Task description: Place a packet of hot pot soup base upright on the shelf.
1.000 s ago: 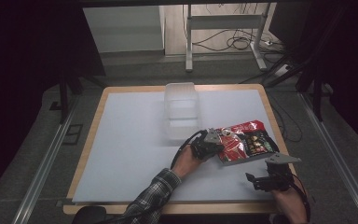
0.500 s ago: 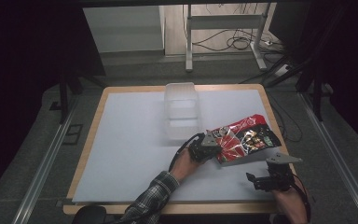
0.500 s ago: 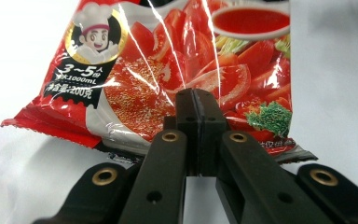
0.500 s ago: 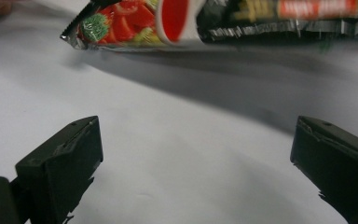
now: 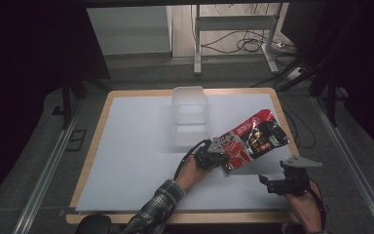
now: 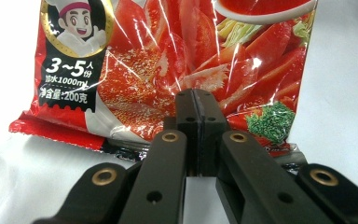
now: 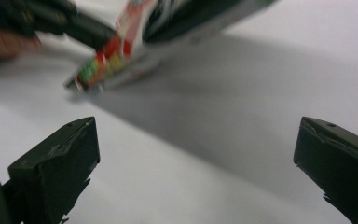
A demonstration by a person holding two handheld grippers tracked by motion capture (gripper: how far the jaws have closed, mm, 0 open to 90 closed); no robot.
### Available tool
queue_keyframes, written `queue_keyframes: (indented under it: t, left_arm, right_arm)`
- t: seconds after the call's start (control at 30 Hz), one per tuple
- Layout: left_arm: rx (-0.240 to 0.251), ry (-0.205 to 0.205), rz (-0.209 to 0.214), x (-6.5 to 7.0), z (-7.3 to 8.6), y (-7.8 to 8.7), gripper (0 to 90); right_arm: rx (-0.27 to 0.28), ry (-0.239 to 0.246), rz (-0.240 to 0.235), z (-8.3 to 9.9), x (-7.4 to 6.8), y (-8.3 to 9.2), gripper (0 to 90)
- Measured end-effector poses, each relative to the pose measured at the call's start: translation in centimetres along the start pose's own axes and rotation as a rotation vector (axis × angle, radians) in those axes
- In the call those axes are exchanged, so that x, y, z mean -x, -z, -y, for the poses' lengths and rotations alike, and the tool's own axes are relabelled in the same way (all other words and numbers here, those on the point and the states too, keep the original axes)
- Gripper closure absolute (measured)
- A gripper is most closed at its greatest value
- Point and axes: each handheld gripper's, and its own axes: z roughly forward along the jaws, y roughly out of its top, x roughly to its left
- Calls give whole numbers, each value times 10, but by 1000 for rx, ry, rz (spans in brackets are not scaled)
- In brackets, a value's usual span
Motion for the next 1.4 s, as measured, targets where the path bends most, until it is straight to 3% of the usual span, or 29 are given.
queue_keyframes:
  t: [0.2,0.33,0.47,0.6,0.7,0.77,0.87,1.0,1.1,1.23,1.27,1.4]
  left_arm:
    - [-2,6,6,0,0,0,900]
    - [-6,-2,8,-2,0,0,900]
    - [14,29,11,0,1,-1,900]
    - [11,35,20,-2,1,0,900]
    - [-8,17,24,-5,1,1,900]
    - [-9,17,22,-4,1,1,900]
    - [6,30,17,-2,1,0,900]
    - [-1,20,11,-2,1,0,900]
    - [-4,19,0,-1,1,0,878]
    - [-7,28,2,-4,2,2,845]
    - [10,51,6,-3,2,2,831]
    - [-6,15,-3,-6,4,8,700]
  right_arm:
    - [77,-37,-20,-20,5,0,2]
    - [94,-77,-46,-33,9,-7,5]
    - [112,-84,-33,-49,12,-18,13]
    - [140,-106,-41,-64,12,-28,13]
    - [143,-118,-33,-74,11,-31,29]
    - [138,-152,-35,-80,11,-32,80]
    - [153,-176,-5,-84,10,-34,254]
    - [162,-150,52,-86,6,-36,435]
    - [164,-158,78,-88,5,-36,584]
    - [174,-179,25,-92,9,-35,668]
    - [176,-185,14,-93,10,-35,682]
    - [188,-192,-10,-95,10,-34,708]
